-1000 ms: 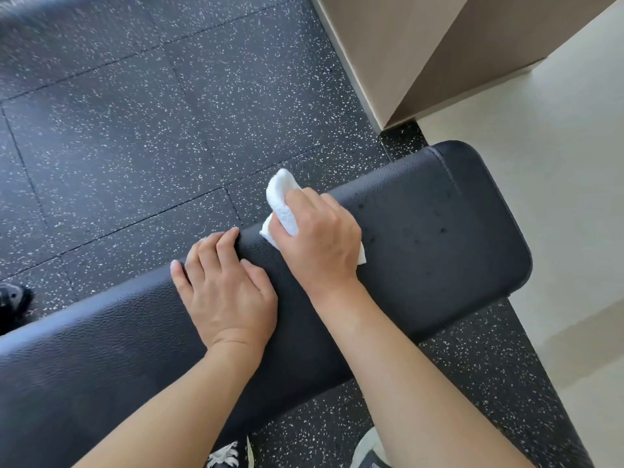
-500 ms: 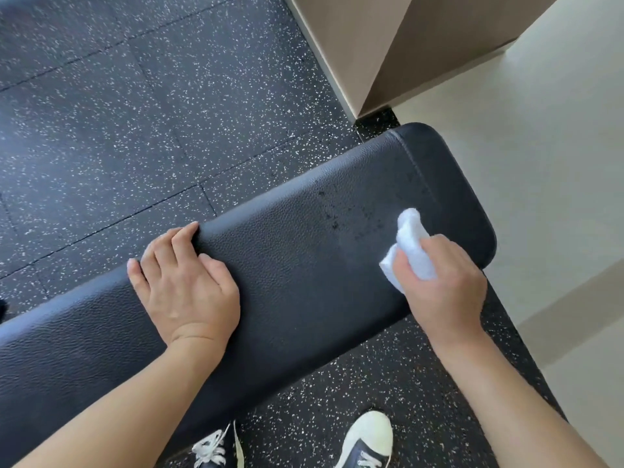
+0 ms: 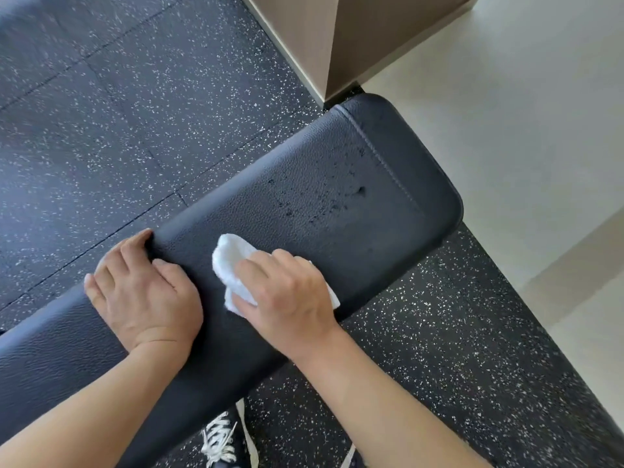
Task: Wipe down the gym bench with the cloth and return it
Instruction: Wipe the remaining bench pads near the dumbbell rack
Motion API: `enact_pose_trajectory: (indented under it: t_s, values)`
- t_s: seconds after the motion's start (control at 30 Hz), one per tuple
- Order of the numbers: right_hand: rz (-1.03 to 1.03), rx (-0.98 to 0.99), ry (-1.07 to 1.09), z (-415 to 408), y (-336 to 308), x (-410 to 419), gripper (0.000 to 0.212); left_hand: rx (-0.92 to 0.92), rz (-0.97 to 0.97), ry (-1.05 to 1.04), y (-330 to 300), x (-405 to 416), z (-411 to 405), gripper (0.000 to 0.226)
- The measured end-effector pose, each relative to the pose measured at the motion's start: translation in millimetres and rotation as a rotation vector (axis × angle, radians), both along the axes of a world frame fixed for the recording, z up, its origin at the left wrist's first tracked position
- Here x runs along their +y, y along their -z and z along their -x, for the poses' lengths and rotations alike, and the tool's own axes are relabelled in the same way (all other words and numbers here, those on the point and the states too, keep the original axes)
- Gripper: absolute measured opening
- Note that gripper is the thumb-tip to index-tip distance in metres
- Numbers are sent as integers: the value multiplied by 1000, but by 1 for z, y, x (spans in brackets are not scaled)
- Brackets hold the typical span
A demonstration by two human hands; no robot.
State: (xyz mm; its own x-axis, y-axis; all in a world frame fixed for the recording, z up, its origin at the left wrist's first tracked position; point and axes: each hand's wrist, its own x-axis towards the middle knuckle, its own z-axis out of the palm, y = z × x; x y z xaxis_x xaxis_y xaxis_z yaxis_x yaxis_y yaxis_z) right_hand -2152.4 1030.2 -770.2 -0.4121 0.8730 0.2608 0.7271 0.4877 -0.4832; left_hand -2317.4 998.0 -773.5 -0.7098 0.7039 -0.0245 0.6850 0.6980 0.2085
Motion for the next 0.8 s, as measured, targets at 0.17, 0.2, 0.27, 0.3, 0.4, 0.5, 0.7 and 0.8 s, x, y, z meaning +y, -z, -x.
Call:
enact_pose_trajectory:
  t_s: [0.17, 0.2, 0.27, 0.3, 0.4, 0.5, 0.7, 0.8]
  values:
    - [-18, -67, 370, -125, 2, 57, 27, -10, 7, -1, -2, 2, -3, 51]
    - [52, -48, 458, -137, -1, 65, 26, -10, 13, -3, -2, 2, -2, 51]
    - [101, -47, 540, -133, -4, 66, 24, -18, 13, -6, -3, 2, -3, 50]
    - [89, -73, 539, -120, -6, 62, 22, -22, 10, -6, -3, 2, -3, 49]
    - [22, -119, 375, -54, -12, 38, 17, -22, 3, -2, -5, 2, -3, 51]
    - [35, -36, 157, 15, -8, 9, 21, -24, 10, 1, -2, 1, -1, 52]
    - [42, 54, -43, 31, -4, 4, 40, -33, -19, -6, 0, 2, -1, 54]
    - [-134, -75, 40, -34, -2, 34, 24, -30, -28, 11, -1, 0, -2, 51]
